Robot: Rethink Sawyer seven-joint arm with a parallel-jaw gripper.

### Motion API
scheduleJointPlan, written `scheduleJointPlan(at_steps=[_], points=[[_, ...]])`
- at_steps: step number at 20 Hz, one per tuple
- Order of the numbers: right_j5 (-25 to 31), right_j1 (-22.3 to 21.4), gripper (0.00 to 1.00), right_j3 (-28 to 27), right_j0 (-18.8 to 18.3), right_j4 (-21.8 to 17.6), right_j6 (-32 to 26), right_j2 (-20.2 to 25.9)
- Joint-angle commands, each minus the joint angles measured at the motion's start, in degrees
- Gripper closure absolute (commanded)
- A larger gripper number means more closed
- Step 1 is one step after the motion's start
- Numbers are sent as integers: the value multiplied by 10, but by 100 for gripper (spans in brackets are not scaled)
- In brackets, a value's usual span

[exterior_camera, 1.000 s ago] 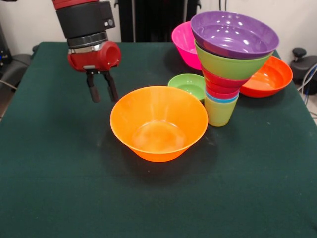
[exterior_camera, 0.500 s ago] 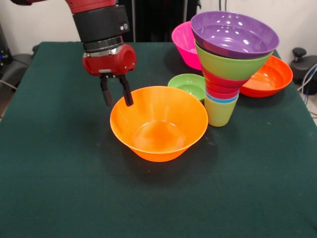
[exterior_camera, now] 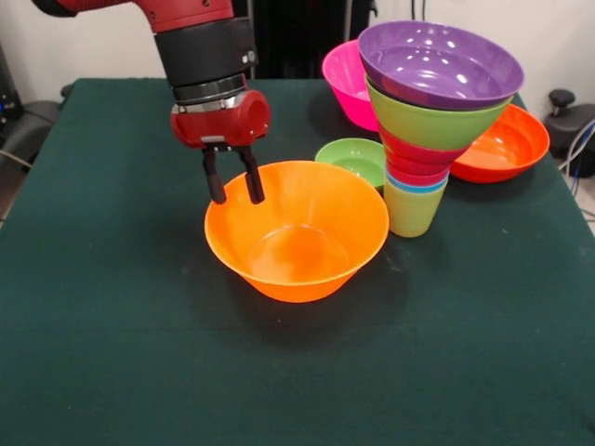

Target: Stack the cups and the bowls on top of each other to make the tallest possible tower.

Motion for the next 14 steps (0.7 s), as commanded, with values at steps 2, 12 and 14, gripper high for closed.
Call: scheduleJointPlan(at_steps=[2,12,14], points=[[-29,51,0,-25,22,-4,46,-58],[-59,64,0,-20,28,-4,45,-79],[-52,55,0,-15,29,2,44,-77]])
